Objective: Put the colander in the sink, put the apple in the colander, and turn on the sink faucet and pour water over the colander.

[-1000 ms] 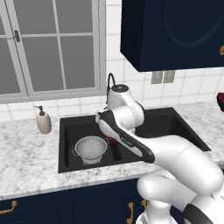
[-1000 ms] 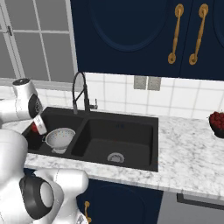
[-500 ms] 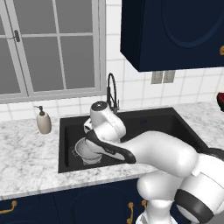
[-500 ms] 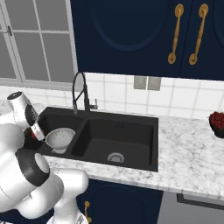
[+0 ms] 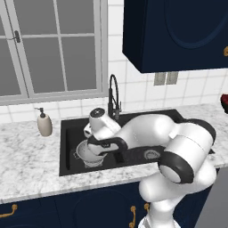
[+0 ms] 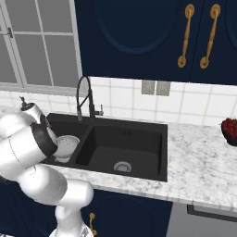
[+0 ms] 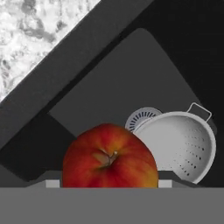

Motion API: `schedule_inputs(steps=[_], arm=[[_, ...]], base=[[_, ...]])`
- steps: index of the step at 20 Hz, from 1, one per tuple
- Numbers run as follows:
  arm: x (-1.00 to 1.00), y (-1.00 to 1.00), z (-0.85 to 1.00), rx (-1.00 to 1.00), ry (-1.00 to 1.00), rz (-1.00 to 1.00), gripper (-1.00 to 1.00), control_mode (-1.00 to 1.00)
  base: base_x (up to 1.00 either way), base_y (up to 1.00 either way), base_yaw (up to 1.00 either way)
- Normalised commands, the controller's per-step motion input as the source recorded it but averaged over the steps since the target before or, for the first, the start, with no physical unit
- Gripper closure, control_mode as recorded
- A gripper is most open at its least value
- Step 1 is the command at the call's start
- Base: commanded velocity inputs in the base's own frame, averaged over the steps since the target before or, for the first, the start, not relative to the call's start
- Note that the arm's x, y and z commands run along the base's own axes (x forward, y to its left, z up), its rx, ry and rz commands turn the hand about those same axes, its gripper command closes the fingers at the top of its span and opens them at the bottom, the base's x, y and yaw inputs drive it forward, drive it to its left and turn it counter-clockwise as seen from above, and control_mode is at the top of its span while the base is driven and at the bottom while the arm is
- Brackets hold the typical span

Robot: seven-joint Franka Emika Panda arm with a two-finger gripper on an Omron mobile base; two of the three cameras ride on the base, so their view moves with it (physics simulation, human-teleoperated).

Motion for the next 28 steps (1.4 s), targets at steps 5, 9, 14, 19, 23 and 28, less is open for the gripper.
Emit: schedule_inputs(steps=[5, 9, 14, 19, 23, 28], arm=[[0.46, 0.19, -0.52, -0.10, 0.01, 0.01, 1.00, -1.00], [0.38, 0.15, -0.47, -0.08, 0.00, 0.00, 1.00, -1.00], [0.45, 0.13, -0.40, -0.05, 0.00, 0.00, 1.00, -1.00], [0.55, 0.15, -0.40, -0.02, 0.00, 0.00, 1.00, -1.00], [0.45, 0.12, -0.37, -0.01, 0.01, 0.00, 1.00, -1.00], [0.44, 0.00, -0.44, -0.02, 0.04, 0.00, 1.00, -1.00]], base=[[0.00, 0.00, 0.00], [0.00, 0.00, 0.00], [0.00, 0.00, 0.00], [0.00, 0.00, 0.00], [0.00, 0.00, 0.00], [0.00, 0.00, 0.00]])
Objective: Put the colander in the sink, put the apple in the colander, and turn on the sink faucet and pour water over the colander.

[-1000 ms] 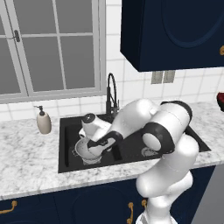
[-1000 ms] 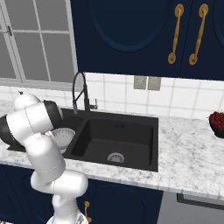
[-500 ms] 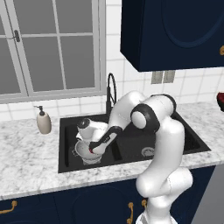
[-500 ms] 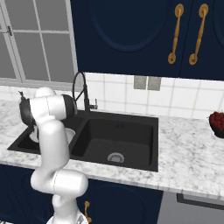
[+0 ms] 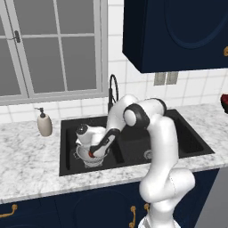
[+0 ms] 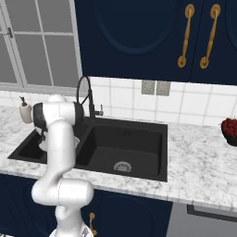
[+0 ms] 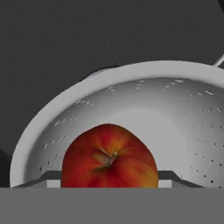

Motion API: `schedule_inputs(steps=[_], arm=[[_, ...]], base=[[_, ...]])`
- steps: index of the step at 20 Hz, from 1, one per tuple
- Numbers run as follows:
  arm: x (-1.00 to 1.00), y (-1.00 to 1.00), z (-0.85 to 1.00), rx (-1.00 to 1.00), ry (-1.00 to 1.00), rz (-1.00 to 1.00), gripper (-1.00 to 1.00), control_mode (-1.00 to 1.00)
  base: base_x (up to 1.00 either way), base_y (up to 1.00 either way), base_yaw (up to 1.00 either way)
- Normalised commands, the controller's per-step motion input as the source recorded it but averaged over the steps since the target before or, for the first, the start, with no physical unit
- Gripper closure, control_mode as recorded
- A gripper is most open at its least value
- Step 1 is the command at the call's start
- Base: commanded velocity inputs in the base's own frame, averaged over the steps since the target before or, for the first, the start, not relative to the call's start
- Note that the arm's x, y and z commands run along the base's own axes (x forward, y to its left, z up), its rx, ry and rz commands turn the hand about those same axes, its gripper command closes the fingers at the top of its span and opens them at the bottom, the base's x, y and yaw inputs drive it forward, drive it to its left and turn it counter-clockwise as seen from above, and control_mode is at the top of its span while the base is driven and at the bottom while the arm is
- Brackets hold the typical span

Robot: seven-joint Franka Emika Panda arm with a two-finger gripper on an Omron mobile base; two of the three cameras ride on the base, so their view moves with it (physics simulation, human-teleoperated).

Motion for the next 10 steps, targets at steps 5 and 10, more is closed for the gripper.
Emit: schedule_inputs(steps=[5, 10], arm=[[0.38, 0.00, -0.36, 0.00, 0.01, 0.01, 1.00, -1.00], [0.28, 0.00, -0.27, 0.00, 0.00, 0.00, -1.00, -1.00]], base=[[0.00, 0.00, 0.00], [0.00, 0.00, 0.00]])
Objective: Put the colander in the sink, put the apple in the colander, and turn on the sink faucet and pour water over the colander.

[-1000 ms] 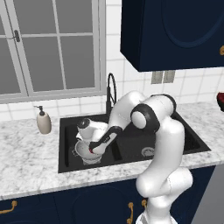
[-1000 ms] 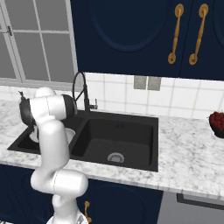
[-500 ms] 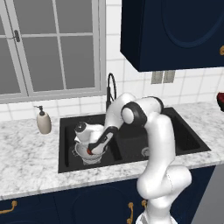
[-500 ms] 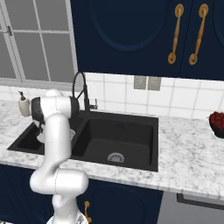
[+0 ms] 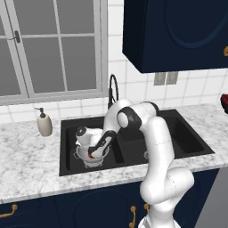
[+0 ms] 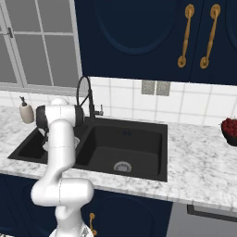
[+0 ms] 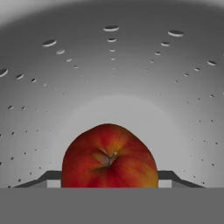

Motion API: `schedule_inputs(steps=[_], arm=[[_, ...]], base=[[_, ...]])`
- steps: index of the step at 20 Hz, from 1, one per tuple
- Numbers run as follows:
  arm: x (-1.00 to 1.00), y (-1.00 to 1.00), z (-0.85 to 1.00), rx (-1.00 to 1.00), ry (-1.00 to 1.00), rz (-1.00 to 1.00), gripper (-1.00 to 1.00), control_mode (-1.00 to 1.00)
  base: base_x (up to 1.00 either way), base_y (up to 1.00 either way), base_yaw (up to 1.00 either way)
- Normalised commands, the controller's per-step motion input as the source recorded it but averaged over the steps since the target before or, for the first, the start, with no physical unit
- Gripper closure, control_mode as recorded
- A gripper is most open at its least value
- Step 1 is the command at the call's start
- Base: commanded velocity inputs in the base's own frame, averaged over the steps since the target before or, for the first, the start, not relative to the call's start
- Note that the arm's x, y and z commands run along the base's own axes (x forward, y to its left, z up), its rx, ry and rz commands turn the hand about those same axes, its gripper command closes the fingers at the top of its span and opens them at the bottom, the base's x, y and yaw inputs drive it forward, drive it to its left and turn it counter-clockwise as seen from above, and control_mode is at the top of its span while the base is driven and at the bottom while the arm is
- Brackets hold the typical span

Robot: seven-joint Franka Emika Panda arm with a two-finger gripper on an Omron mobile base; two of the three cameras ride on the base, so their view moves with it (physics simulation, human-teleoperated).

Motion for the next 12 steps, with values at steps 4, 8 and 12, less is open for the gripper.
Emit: schedule_inputs(steps=[4, 8, 12], arm=[[0.15, 0.00, -0.14, 0.00, 0.00, 0.00, -1.00, -1.00], [0.11, 0.00, 0.00, 0.02, 0.00, 0.00, -1.00, -1.00], [0.11, 0.00, 0.00, 0.05, 0.00, 0.01, -1.00, -1.00]], base=[[0.00, 0.00, 0.00], [0.00, 0.00, 0.00], [0.00, 0.00, 0.00]])
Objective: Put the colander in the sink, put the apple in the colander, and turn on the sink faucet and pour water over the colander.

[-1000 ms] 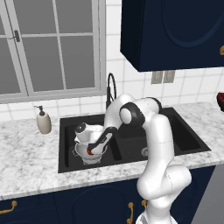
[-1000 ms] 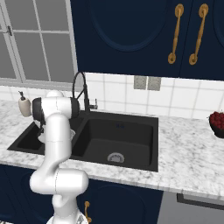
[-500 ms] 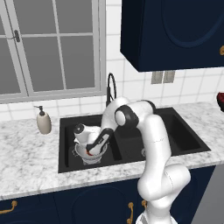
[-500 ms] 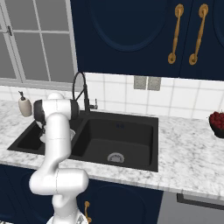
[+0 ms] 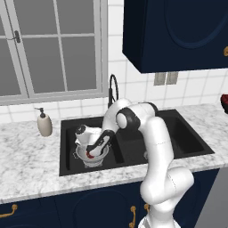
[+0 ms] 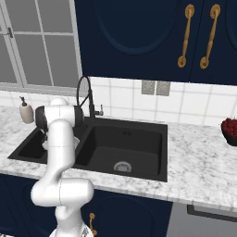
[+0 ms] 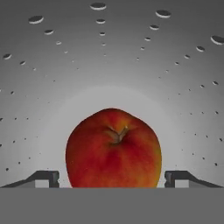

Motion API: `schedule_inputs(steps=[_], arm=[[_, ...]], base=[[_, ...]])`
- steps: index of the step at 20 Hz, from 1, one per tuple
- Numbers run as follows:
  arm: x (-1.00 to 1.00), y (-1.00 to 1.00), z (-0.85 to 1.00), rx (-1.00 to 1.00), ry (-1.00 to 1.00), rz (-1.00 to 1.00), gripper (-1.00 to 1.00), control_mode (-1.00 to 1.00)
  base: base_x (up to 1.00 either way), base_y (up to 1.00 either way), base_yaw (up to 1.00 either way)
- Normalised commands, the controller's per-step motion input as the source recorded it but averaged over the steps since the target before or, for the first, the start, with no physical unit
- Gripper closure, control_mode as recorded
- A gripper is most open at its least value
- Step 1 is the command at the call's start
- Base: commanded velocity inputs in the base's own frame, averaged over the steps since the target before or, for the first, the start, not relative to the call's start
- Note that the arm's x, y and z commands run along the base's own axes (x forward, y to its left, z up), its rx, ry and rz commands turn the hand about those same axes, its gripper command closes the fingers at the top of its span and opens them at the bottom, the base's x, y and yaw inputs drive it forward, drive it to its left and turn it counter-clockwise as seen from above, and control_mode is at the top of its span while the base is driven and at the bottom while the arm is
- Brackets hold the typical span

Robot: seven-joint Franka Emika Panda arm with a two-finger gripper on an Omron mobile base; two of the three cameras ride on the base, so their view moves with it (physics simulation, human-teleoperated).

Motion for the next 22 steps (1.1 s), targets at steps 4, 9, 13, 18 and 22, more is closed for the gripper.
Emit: schedule_inputs(steps=[4, 9, 13, 18, 22], arm=[[0.04, 0.00, 0.02, 0.05, 0.00, 0.04, -1.00, -1.00], [0.00, -0.13, 0.42, 0.12, 0.00, 0.06, -1.00, -1.00], [0.00, -0.28, 0.51, 0.14, 0.00, 0.01, -1.00, -1.00], [-0.32, -0.18, 0.74, 0.13, -0.07, 0.00, -1.00, -1.00], [-0.66, 0.06, 0.98, 0.00, -0.11, 0.00, -1.00, -1.00]], base=[[0.00, 0.00, 0.00], [0.00, 0.00, 0.00], [0.00, 0.00, 0.00], [0.00, 0.00, 0.00], [0.00, 0.00, 0.00]])
